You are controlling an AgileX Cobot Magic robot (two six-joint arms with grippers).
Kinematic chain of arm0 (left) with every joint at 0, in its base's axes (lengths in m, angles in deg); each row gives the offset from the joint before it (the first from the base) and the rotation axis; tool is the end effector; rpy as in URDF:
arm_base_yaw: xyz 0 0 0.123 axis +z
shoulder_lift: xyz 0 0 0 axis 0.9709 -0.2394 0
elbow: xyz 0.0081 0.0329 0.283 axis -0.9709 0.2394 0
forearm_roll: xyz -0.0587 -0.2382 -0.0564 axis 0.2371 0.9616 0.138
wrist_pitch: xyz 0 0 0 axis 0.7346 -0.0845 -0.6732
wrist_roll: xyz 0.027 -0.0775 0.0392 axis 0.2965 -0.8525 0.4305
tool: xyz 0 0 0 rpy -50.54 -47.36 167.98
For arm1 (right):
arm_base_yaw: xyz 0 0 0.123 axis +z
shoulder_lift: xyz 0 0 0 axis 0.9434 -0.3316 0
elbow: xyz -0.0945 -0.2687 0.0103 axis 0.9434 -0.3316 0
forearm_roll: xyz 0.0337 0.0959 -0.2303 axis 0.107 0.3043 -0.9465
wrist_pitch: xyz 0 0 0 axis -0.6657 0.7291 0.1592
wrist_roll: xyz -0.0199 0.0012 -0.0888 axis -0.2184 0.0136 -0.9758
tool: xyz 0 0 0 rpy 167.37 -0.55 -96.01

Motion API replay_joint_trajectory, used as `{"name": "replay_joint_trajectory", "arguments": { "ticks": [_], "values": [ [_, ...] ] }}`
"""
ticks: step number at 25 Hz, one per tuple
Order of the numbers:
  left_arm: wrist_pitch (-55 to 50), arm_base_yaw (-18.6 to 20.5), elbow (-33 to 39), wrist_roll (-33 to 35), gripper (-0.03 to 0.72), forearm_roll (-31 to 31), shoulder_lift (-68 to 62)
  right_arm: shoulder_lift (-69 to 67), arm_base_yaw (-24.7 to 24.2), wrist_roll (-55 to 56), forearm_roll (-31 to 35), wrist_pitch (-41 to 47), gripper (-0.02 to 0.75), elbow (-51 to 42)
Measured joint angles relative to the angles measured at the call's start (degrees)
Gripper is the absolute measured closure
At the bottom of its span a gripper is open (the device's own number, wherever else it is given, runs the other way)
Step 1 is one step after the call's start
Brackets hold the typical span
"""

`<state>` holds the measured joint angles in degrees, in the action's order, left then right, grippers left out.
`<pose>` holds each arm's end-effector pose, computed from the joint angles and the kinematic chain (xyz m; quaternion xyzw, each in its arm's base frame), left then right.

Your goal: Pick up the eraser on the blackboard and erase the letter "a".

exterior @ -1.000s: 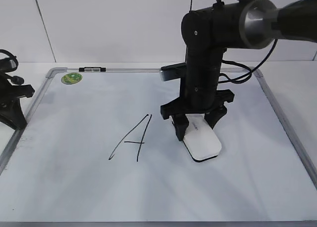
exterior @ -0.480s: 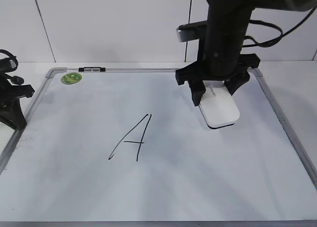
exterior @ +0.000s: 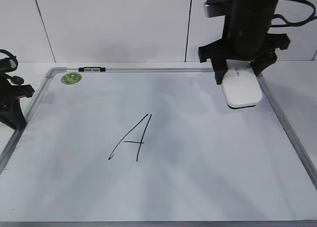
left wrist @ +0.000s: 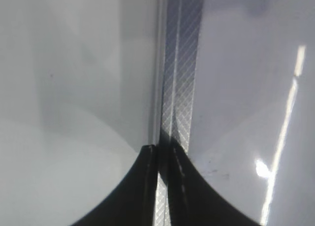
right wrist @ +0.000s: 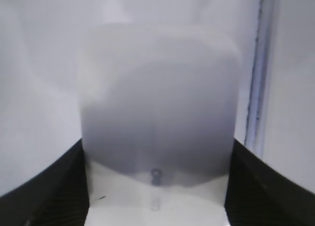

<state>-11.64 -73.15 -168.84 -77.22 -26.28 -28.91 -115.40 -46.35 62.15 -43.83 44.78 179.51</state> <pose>0.3925 -0.0015 0.1513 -0.0467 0.9914 -0.1216 0.0088 0.3766 0.1468 0.2807 -0.0545 0.9849 -0.0681 0.1494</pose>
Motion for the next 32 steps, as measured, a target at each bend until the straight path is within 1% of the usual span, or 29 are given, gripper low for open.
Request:
{"name": "replay_joint_trajectory", "arguments": {
  "ticks": [7,15,19,23,32],
  "values": [
    [-0.10,0.00,0.00,0.00,0.659,0.00,0.00,0.13,-8.19,-1.38,2.34,0.13,0.210,0.00],
    [-0.10,0.00,0.00,0.00,0.659,0.00,0.00,-0.96,-15.30,-8.13,9.91,0.15,0.210,0.00],
    [-0.10,0.00,0.00,0.00,0.659,0.00,0.00,-2.64,-16.69,-10.58,10.57,0.15,0.210,-2.17],
    [-0.10,0.00,0.00,0.00,0.659,0.00,0.00,-5.37,-16.76,-11.75,11.44,0.15,0.210,-4.83],
    [-0.10,0.00,0.00,0.00,0.659,0.00,0.00,-9.67,-16.76,-12.79,12.37,-0.18,0.210,-5.62]
  ]
}}
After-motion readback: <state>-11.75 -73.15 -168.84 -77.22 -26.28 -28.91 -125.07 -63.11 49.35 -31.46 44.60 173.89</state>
